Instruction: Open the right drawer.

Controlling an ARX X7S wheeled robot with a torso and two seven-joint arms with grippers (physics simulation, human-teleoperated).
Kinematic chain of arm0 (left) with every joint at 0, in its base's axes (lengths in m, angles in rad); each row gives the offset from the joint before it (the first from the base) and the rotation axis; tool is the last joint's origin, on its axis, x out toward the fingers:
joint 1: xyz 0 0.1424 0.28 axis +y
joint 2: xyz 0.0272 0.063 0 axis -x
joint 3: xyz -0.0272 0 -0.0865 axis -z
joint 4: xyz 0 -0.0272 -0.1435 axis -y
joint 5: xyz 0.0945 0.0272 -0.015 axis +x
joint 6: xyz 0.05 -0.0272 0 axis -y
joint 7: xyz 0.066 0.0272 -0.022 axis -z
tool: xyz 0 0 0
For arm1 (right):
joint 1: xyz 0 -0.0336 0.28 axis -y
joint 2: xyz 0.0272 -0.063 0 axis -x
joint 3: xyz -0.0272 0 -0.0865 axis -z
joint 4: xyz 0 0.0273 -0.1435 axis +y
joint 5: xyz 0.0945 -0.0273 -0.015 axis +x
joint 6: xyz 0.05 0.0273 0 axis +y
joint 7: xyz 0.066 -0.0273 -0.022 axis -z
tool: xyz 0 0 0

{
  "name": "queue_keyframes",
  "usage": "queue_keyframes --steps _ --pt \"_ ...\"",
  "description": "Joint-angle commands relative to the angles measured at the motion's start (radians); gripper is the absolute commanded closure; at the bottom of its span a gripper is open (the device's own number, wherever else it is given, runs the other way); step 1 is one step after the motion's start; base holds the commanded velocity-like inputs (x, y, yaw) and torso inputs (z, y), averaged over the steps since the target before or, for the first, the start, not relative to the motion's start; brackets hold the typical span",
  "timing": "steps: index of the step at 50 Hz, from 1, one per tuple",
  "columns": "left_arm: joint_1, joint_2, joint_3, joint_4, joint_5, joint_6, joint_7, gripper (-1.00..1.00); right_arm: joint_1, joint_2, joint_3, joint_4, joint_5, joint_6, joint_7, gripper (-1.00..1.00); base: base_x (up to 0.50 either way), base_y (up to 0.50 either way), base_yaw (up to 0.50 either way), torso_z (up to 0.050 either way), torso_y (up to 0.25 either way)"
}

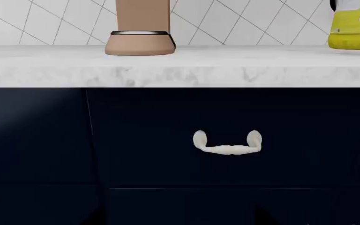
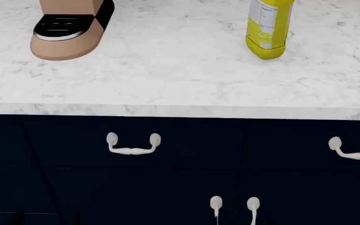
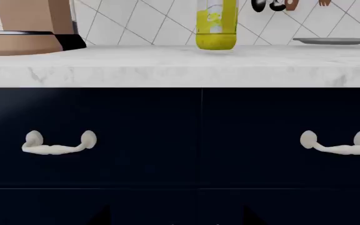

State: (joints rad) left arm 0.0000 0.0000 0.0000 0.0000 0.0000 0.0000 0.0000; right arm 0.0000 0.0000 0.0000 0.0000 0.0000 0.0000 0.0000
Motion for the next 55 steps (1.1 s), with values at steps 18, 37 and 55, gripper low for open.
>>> queue_keyframes --steps 18,37,55 --pt "0.017 -0.068 0.071 -0.013 -0.057 0.008 -0.085 -1.00 0.000 0.053 -0.062 -0.001 0.055 -0.016 0.067 -1.00 0.00 0.00 0.00 0.000 0.000" --pt "0.029 -0.089 0.111 0.035 -0.079 0.011 -0.100 -1.00 0.007 0.080 -0.093 0.019 0.088 -0.034 0.085 -1.00 -0.01 -0.13 0.00 0.000 0.000" --pt "0.037 -0.113 0.127 0.038 -0.095 0.013 -0.128 -1.00 -0.003 0.102 -0.121 -0.030 0.105 0.000 0.113 -1.00 -0.01 -0.26 0.00 0.000 0.000"
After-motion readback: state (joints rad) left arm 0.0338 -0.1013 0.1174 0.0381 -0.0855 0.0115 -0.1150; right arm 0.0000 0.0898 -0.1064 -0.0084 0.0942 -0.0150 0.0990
